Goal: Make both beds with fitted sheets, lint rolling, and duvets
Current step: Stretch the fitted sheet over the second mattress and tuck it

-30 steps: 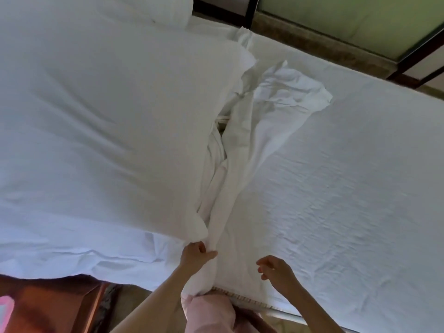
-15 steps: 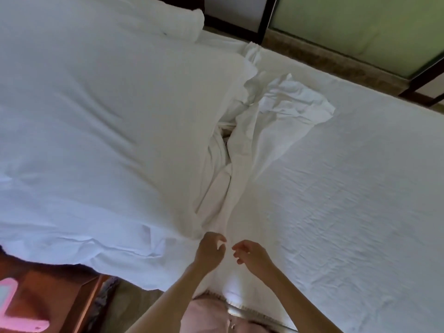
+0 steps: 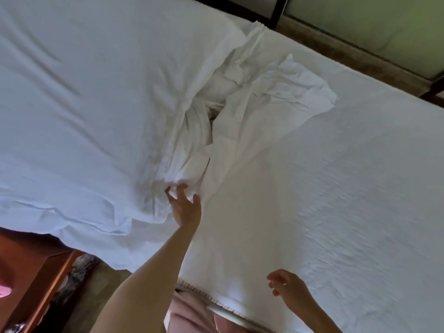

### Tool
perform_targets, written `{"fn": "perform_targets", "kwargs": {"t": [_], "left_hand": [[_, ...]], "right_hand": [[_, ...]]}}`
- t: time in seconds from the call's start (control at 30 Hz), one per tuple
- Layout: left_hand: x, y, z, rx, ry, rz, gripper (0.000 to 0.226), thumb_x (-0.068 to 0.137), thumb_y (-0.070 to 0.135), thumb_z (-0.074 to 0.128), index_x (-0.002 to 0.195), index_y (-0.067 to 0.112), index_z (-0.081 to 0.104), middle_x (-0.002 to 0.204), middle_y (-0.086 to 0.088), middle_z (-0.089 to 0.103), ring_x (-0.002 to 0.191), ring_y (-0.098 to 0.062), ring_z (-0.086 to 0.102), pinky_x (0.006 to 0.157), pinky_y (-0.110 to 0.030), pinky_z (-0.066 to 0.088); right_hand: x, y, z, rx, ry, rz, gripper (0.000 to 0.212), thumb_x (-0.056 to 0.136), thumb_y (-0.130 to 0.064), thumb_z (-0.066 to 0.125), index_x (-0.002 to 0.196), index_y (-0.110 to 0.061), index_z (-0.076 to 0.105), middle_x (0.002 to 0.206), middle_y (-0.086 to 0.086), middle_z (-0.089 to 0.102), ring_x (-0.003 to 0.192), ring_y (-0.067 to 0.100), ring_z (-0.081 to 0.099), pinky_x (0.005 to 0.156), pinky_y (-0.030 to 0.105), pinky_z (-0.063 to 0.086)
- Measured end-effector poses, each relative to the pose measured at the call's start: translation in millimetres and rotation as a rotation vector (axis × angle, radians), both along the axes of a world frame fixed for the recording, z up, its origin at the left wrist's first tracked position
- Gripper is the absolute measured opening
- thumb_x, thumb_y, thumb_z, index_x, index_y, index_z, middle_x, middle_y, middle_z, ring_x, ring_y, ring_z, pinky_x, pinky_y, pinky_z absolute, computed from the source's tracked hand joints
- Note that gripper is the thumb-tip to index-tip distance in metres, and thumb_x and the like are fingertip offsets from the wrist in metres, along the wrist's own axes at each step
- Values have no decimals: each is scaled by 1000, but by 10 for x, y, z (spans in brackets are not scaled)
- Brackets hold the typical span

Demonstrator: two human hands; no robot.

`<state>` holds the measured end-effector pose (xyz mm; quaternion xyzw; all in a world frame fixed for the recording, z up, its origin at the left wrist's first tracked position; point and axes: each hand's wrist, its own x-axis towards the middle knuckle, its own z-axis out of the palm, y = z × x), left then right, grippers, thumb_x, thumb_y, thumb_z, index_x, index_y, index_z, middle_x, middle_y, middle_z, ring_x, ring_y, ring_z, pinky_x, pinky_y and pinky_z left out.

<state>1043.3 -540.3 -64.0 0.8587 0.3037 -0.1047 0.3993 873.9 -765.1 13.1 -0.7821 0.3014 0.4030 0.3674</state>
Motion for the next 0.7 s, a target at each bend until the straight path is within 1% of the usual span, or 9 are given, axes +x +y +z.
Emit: {"fn": "perform_targets", "kwargs": {"t": [0.07,0.13,0.2,0.27,0.33,0.43,0.57,0.63,0.7], "left_hand": [[-21,-66,-3,11,6,29,56,82,24,67,132,24,42,153,-8,13,114,-37,53,81,-46,51],[-1,-120,9,45,53,115,77,80,30,70,144,27,26,152,-10,17,120,-36,47,84,-49,48],[70,-133,26,71,130,217,88,81,32,70,149,21,15,150,-16,23,123,-39,43,90,-51,44],[154,-100,37,88,147,219,74,84,31,69,143,13,29,146,-17,30,122,-40,44,94,-51,42],[230,-45,66,129,159,135,49,87,30,65,125,4,48,133,-16,42,114,-38,49,92,-48,43],[183,-23,160,223,164,-54,41,91,37,58,111,2,60,112,-18,57,107,-34,48,86,-43,43],[-203,-170,338,308,54,-291,37,91,35,58,98,-1,65,100,-19,59,111,-33,47,91,-42,36],[-476,-279,435,194,-29,-469,31,94,27,55,90,-3,63,89,-17,63,96,-33,58,83,-41,45],[-721,-387,615,55,-2,-609,31,97,26,48,83,0,58,78,-12,60,80,-28,60,73,-33,47]], "right_hand": [[-9,-126,5,-19,-7,0,23,89,-7,55,79,-26,61,82,-1,67,69,13,63,63,11,44],[-2,-204,8,-23,-25,-14,23,88,-5,56,79,-25,62,82,0,68,68,14,63,63,12,45],[-8,-239,8,-20,-33,-15,22,88,-5,56,80,-24,63,83,0,69,68,13,63,62,11,45],[-24,-259,-14,-18,-41,-14,22,88,-5,57,81,-24,64,84,0,69,68,13,64,61,10,45],[-49,-275,-52,-17,-44,-19,23,88,-4,57,80,-24,64,84,1,69,67,12,64,60,9,45],[-91,-259,-83,-13,-20,-3,25,87,-4,56,78,-26,61,81,0,68,65,12,62,63,12,45],[-30,-134,-4,39,-14,28,23,88,-6,54,80,-27,60,82,-3,67,66,10,62,65,14,46],[79,-53,84,78,-39,28,19,89,-7,53,85,-24,62,85,-2,67,67,9,61,59,9,43],[231,43,193,128,-95,-1,15,92,-9,51,93,-19,63,88,1,67,67,9,60,54,7,40]]}}
